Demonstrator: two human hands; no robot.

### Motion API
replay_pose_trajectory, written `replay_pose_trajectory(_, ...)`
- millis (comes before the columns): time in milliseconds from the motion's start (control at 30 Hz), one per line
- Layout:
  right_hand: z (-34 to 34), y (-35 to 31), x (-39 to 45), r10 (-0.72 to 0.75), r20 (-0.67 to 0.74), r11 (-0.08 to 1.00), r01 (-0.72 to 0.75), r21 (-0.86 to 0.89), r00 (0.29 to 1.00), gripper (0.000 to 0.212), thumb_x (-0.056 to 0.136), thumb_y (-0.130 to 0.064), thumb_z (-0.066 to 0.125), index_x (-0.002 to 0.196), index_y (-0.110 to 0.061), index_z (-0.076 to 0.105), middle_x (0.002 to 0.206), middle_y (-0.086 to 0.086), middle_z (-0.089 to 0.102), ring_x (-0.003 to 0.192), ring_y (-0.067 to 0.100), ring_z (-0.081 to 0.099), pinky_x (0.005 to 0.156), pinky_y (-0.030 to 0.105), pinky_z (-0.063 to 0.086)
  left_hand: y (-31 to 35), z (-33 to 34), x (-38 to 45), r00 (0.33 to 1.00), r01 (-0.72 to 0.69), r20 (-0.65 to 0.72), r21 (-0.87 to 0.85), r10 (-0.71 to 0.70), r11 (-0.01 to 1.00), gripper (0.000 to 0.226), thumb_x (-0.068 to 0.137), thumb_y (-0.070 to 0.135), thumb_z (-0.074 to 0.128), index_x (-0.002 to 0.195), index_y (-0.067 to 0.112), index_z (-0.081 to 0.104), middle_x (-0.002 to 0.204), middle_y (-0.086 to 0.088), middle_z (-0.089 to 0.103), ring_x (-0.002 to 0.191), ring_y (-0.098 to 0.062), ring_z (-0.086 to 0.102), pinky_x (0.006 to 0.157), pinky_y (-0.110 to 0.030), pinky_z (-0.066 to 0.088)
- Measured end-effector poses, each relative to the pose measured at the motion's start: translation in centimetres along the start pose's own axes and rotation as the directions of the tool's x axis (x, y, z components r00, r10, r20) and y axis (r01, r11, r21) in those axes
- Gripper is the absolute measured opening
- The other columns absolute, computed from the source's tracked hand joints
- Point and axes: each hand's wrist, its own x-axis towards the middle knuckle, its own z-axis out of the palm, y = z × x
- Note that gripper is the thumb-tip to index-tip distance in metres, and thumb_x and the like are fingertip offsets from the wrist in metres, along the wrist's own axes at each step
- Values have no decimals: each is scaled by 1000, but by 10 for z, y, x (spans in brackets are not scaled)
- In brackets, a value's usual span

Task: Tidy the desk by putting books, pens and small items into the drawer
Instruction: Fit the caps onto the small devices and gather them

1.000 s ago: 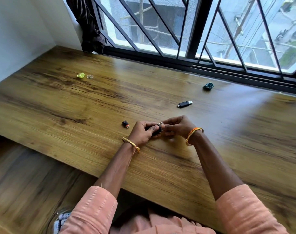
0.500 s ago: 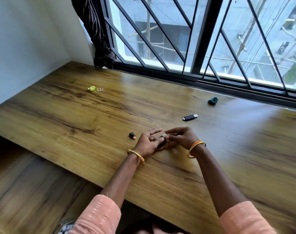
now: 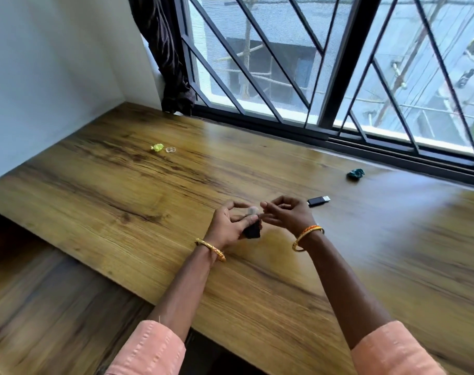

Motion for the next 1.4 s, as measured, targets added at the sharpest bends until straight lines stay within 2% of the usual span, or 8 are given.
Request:
replay_pose_trajectory(200, 58, -29, 74, -5, 88, 976, 24, -217, 996, 15, 89, -3, 60, 74, -8, 58, 73, 10, 63, 65, 18, 62, 63, 27, 57, 16, -73, 13, 917, -40, -387, -316, -91, 948, 25, 83, 1, 66, 87, 17, 47, 95, -17, 63, 77, -28, 65, 46, -26, 56)
replay_pose_trajectory(367, 150, -45, 158, -55, 216, 837, 163, -523, 975, 15, 93, -2, 50, 92, -4, 64, 83, 12, 57, 74, 21, 57, 75, 40, 56, 12, -156, 45, 769, -102, -625, -325, -133, 940, 29, 84, 3, 67, 84, 20, 43, 114, -24, 59, 93, -36, 66, 55, -31, 59)
replay_pose_trajectory(500, 216, -59, 209, -123, 238, 749, 247, -615, 963, 25, 92, -1, 45, 106, -2, 66, 90, 11, 59, 80, 23, 55, 81, 43, 56, 9, -202, 71, 725, -161, -678, -335, -119, 928, 32, 82, -2, 67, 84, 16, 41, 121, -29, 54, 107, -38, 62, 66, -40, 60)
replay_pose_trajectory(667, 266, -46, 247, -149, 174, 730, 227, -645, 973, 22, 92, -13, 56, 109, -5, 68, 101, 7, 65, 88, 17, 55, 77, 25, 43, 11, -218, 98, 721, -182, -682, -357, -123, 916, 32, 82, -5, 65, 83, 15, 40, 111, -25, 56, 105, -37, 62, 63, -36, 60)
replay_pose_trajectory(1033, 255, -31, 229, -153, 273, 579, 310, -754, 950, 10, 81, -15, 71, 90, -15, 67, 87, 0, 63, 80, 14, 56, 66, 24, 45, 11, -220, 105, 712, -199, -688, -388, -139, 900, 31, 82, -3, 66, 83, 14, 41, 95, -9, 55, 100, -33, 62, 57, -27, 60)
replay_pose_trajectory(1133, 225, -22, 200, -181, 244, 689, 300, -660, 953, 12, 79, -14, 72, 86, -14, 62, 87, 7, 65, 79, 19, 61, 67, 30, 53, 11, -210, 101, 719, -189, -670, -448, -187, 874, 32, 82, -5, 66, 83, 14, 40, 114, -25, 56, 104, -39, 62, 61, -31, 60)
replay_pose_trajectory(1267, 167, -2, 150, -8, 142, 981, 36, -191, 990, 12, 80, -2, 70, 78, -8, 59, 88, 29, 65, 69, 28, 64, 66, 39, 56, 5, -171, 86, 756, -144, -609, -512, -240, 847, 29, 83, -2, 65, 85, 14, 41, 121, -29, 55, 102, -38, 63, 70, -37, 58)
replay_pose_trajectory(1400, 124, 0, 97, 254, 87, 930, -268, 252, 963, 5, 82, -3, 65, 83, 1, 62, 81, 17, 69, 80, 26, 68, 76, 39, 59, 1, -120, 69, 766, -131, -573, -582, -291, 803, 28, 84, -3, 64, 87, 13, 40, 117, -30, 57, 98, -38, 63, 57, -28, 60)
